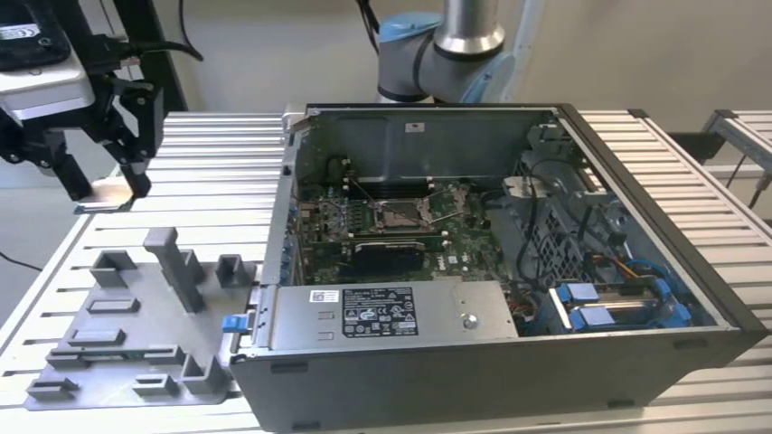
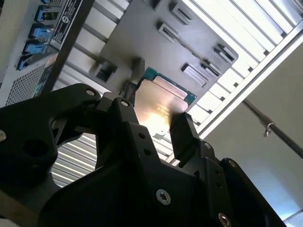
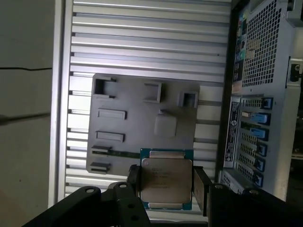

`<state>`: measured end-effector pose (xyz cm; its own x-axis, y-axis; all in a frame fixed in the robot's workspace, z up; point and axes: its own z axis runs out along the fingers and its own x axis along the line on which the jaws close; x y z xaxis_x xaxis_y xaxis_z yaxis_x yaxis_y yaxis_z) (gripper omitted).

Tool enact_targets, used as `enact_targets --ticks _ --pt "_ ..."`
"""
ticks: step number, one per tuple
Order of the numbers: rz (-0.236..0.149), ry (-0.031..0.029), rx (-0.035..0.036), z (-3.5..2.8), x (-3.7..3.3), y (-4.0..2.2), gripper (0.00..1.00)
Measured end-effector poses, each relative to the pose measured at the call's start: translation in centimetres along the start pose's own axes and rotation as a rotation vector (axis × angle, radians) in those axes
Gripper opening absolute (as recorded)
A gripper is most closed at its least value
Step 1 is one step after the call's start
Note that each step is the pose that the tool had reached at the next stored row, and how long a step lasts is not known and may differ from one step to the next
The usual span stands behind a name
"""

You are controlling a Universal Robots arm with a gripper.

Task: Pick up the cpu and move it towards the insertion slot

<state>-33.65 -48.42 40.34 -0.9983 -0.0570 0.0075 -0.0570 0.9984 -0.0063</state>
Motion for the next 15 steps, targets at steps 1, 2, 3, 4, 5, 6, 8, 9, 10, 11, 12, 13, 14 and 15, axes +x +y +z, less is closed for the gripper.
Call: enact_targets --ticks 1,2,3,4,5,6,8,9,10,11,12,13,14,15 --pt "0.000 0.0000 0.0000 0.00 -0.27 -0.01 0.00" --pt "0.000 -0.0001 0.0000 0.00 -0.54 -0.03 0.00" --pt "0.000 0.0000 0.0000 -0.01 -0.79 -0.04 0.00" --pt "0.000 0.0001 0.0000 -0.02 -1.06 -0.06 0.00" --pt "0.000 0.0001 0.0000 -0.02 -1.33 -0.07 0.00" --pt "0.000 0.0000 0.0000 -0.02 -1.58 -0.09 0.00" --pt "0.000 0.0000 0.0000 -0.03 -2.11 -0.12 0.00" --pt "0.000 0.0000 0.0000 -0.03 -2.36 -0.13 0.00" --pt "0.000 0.0000 0.0000 -0.04 -2.63 -0.15 0.00" --pt "0.000 0.0001 0.0000 -0.04 -2.88 -0.16 0.00" --pt "0.000 0.0001 0.0000 -0.04 -3.14 -0.18 0.00" --pt "0.000 0.0001 0.0000 -0.05 -3.42 -0.19 0.00" --pt "0.000 0.0001 0.0000 -0.05 -3.69 -0.21 0.00" --pt "0.000 0.0000 0.0000 -0.05 -3.97 -0.22 0.00"
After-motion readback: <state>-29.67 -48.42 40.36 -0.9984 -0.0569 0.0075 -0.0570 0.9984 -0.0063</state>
